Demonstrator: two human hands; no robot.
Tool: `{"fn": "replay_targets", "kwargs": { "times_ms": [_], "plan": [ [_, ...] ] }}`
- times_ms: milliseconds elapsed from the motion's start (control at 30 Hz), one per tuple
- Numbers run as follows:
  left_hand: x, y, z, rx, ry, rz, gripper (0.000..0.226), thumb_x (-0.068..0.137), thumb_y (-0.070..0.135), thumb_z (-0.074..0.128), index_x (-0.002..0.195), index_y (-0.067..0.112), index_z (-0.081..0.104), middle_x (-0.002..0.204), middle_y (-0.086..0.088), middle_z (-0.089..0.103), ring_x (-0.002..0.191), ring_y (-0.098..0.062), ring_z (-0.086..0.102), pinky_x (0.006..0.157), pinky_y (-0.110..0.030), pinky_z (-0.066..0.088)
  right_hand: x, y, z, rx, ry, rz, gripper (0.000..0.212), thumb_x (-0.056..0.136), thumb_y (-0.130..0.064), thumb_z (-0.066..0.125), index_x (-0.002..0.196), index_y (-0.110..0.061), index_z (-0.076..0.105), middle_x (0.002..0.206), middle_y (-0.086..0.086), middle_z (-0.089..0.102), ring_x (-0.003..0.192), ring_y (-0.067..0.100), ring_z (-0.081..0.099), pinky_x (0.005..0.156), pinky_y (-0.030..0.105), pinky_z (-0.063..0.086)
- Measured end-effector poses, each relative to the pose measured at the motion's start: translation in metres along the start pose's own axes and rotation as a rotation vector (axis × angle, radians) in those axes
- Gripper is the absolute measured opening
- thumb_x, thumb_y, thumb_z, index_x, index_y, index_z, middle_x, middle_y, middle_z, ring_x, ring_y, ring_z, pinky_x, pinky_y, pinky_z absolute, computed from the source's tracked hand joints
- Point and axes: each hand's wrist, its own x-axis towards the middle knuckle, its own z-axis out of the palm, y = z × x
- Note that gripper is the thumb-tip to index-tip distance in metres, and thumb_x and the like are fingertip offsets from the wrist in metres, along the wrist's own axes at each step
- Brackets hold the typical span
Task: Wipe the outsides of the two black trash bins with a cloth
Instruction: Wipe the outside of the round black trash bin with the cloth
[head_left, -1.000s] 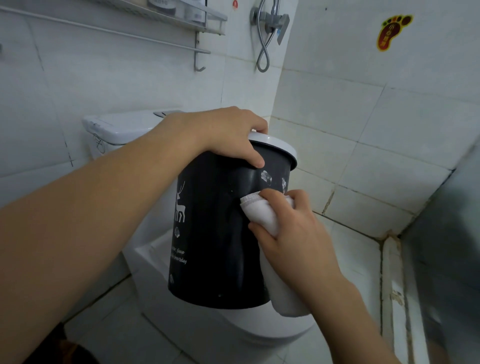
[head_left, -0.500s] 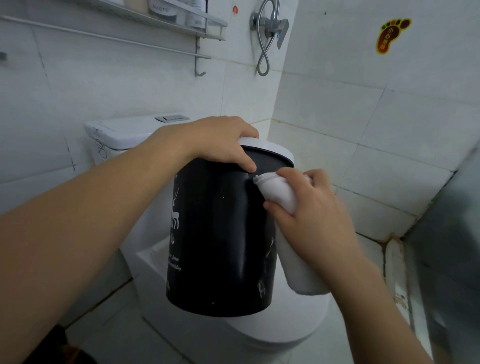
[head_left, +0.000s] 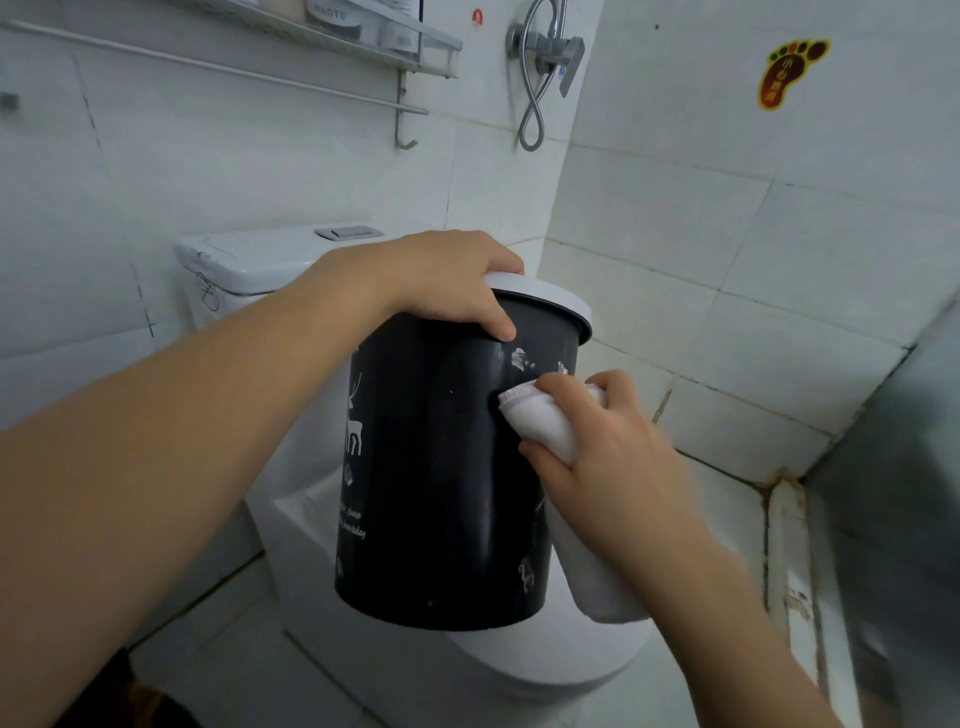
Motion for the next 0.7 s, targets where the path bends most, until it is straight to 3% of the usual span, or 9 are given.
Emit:
{"fn": "replay_targets", "kwargs": {
  "times_ms": [233,633,700],
  "plan": [
    [0.000,0.004,0.002,-0.007,0.002,0.016,0.033,0.079,0.039,0.074,0.107,0.026,0.065,0.109,0.006,0.066,0.105,-0.020,0.060,0.094,-0.043,0.047,0.028,-0.002,-0.007,0.037,0.098,0.007,0.039,0.087,-0.044,0.060,0.123,-0.043,0.045,0.117,-0.004,0.037,0.080,0.020,0.042,0.064,0.031,0.035],
    [0.003,0.000,0.001,-0.020,-0.012,0.036,0.023,0.083,0.033,0.071,0.103,0.025,0.064,0.105,0.007,0.065,0.099,-0.018,0.059,0.090,-0.038,0.047,0.004,-0.007,0.002,-0.011,0.053,-0.012,0.041,0.088,-0.045,0.058,0.126,-0.045,0.042,0.119,-0.005,0.037,0.091,0.024,0.052,0.061,0.031,0.036],
    [0.003,0.002,0.002,-0.035,-0.015,0.050,0.013,0.083,0.031,0.071,0.093,0.027,0.063,0.096,0.009,0.064,0.093,-0.016,0.059,0.081,-0.034,0.046,0.014,-0.008,-0.002,0.001,0.075,-0.006,0.041,0.088,-0.044,0.058,0.126,-0.044,0.043,0.120,-0.004,0.037,0.090,0.024,0.053,0.062,0.031,0.037]
  ]
}}
